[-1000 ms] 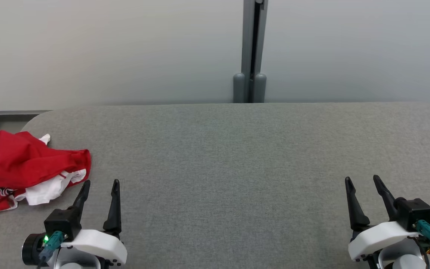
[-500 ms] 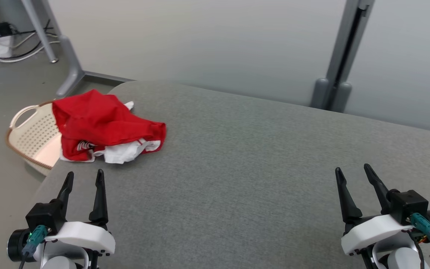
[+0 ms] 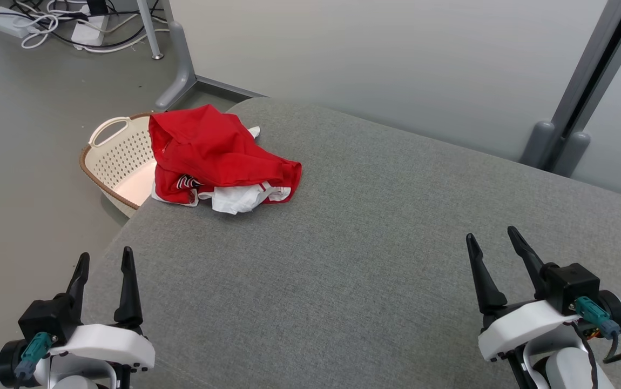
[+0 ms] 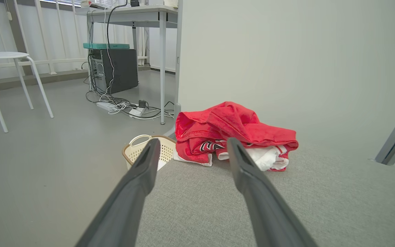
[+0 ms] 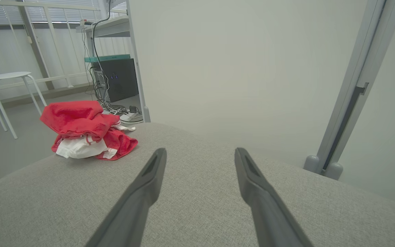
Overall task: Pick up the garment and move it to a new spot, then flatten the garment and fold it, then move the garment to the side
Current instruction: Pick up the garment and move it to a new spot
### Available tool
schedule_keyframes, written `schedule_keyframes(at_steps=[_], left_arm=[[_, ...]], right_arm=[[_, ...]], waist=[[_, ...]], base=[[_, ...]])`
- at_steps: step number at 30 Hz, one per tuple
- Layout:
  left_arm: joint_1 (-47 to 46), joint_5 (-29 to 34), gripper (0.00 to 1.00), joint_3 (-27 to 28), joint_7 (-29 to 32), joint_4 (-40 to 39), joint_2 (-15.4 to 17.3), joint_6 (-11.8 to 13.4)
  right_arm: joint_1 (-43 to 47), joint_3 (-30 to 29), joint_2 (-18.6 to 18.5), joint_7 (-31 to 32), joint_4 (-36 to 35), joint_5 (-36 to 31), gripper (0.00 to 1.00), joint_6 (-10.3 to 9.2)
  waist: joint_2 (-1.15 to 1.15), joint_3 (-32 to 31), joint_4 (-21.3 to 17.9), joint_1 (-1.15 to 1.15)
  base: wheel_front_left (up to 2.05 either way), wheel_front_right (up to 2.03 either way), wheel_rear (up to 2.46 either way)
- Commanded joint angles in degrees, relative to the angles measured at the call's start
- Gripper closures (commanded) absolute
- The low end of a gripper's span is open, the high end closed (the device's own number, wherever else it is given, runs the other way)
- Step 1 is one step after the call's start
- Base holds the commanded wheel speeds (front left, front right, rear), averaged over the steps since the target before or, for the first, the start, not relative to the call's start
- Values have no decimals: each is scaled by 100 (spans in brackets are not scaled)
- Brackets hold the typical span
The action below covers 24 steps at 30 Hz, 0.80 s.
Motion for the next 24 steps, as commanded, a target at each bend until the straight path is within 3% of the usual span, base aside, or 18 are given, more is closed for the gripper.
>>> schedule_keyframes(at_steps=[1, 14, 24], left_arm=[[-29, -32, 0, 30, -10, -32, 26, -19], [-410, 4, 0, -131, -10, 169, -23, -86], [-1933, -517, 0, -120, -7, 1241, -46, -198]], right_arm=[[-94, 14, -42, -1, 11, 31, 0, 0], [-45, -86, -115, 111, -49, 17, 0, 0], [-646, -54, -377, 594, -730, -184, 0, 0]], waist=[[0, 5, 2, 0], [0, 208, 59, 0], [0, 1611, -579, 0]], base=[[0, 0, 0], [0, 0, 0], [0, 0, 0]])
